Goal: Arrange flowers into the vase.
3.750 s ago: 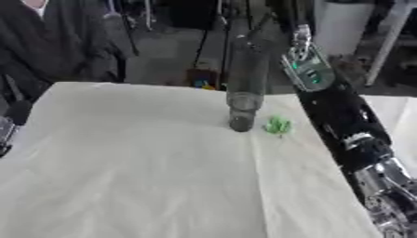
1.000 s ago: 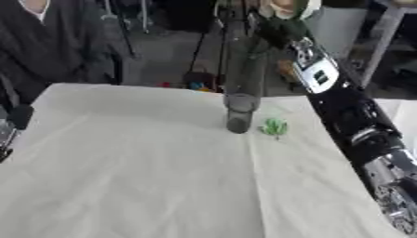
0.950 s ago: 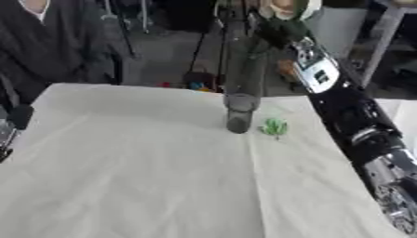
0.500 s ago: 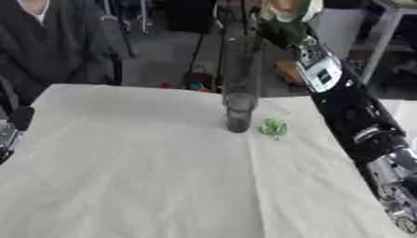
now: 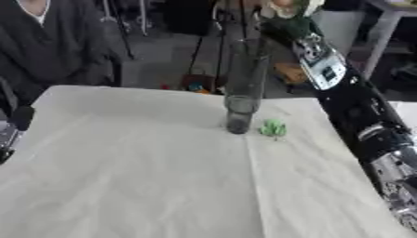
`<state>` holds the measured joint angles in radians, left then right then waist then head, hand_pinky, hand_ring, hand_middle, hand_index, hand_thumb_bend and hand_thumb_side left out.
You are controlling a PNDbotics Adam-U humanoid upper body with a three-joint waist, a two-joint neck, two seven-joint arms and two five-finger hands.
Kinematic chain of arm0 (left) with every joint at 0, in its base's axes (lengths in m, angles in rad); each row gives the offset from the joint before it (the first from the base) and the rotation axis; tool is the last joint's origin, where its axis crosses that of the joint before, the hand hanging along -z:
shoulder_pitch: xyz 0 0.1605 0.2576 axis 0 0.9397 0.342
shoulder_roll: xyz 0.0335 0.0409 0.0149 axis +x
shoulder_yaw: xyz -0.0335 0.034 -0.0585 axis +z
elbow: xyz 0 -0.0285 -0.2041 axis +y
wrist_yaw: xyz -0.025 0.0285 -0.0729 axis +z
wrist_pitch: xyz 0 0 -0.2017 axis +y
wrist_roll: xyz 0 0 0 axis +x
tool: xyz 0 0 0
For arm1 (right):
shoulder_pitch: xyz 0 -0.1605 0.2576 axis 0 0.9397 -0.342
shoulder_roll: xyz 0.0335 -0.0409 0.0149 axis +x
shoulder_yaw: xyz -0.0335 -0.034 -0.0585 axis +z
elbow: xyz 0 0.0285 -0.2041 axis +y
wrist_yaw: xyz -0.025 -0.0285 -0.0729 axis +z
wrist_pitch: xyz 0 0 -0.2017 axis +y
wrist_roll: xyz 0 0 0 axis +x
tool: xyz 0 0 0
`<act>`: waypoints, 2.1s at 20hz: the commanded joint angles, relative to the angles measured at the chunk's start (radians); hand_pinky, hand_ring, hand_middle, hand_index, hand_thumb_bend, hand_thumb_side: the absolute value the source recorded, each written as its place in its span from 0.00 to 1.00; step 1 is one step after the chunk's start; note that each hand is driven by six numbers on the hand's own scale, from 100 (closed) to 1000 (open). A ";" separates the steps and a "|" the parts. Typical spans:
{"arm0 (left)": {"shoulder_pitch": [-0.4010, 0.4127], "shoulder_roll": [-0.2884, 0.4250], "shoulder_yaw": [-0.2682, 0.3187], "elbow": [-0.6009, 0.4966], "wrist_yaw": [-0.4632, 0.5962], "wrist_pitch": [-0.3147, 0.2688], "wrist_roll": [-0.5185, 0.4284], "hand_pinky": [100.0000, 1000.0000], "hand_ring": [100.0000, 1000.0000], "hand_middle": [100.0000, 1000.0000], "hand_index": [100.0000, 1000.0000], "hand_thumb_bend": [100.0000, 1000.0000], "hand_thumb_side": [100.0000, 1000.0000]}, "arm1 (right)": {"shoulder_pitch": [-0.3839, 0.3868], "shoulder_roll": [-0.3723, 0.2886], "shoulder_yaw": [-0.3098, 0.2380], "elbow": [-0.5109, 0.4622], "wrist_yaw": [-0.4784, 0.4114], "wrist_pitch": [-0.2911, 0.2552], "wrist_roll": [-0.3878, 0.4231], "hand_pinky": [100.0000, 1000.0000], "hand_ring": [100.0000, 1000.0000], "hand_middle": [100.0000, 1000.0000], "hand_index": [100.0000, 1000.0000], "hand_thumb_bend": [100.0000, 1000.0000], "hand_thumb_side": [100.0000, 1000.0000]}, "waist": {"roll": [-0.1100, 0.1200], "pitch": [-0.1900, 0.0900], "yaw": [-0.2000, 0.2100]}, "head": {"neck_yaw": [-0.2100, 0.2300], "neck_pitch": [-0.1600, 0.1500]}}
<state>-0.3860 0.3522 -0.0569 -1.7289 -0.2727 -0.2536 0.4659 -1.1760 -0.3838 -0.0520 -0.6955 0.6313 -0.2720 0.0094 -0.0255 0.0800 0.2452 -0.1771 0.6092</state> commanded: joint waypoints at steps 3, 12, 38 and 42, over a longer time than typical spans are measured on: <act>-0.008 0.023 0.011 -0.011 0.001 -0.002 0.003 0.56 0.37 0.41 0.32 0.72 0.26 | -0.030 -0.032 -0.002 -0.008 0.007 -0.007 0.008 0.55 0.67 0.48 0.48 0.00 0.80 | 0.004 -0.017 -0.002 | 0.004 -0.004; -0.007 0.024 0.012 -0.011 0.000 -0.002 0.004 0.56 0.37 0.41 0.32 0.72 0.26 | -0.028 -0.033 0.012 -0.006 0.046 -0.046 0.084 0.62 0.76 0.60 0.64 0.00 0.78 | 0.004 -0.018 -0.003 | 0.008 0.000; 0.001 0.027 0.013 -0.006 -0.001 -0.002 0.004 0.56 0.37 0.41 0.32 0.72 0.26 | -0.047 -0.028 -0.003 0.013 -0.026 -0.024 0.230 0.81 0.94 0.83 0.92 0.00 1.00 | 0.001 -0.030 -0.012 | 0.020 0.010; 0.005 0.028 0.014 -0.004 -0.002 -0.002 0.005 0.56 0.37 0.41 0.32 0.72 0.26 | -0.054 -0.031 0.008 0.018 -0.046 -0.022 0.286 0.82 0.95 0.83 0.92 0.00 1.00 | -0.001 -0.035 -0.015 | 0.024 0.014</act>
<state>-0.3718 0.3529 -0.0541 -1.7230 -0.2731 -0.2547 0.4675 -1.1977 -0.3837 -0.0448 -0.6705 0.6012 -0.2931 0.2793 -0.0311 0.0601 0.2316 -0.1582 0.6151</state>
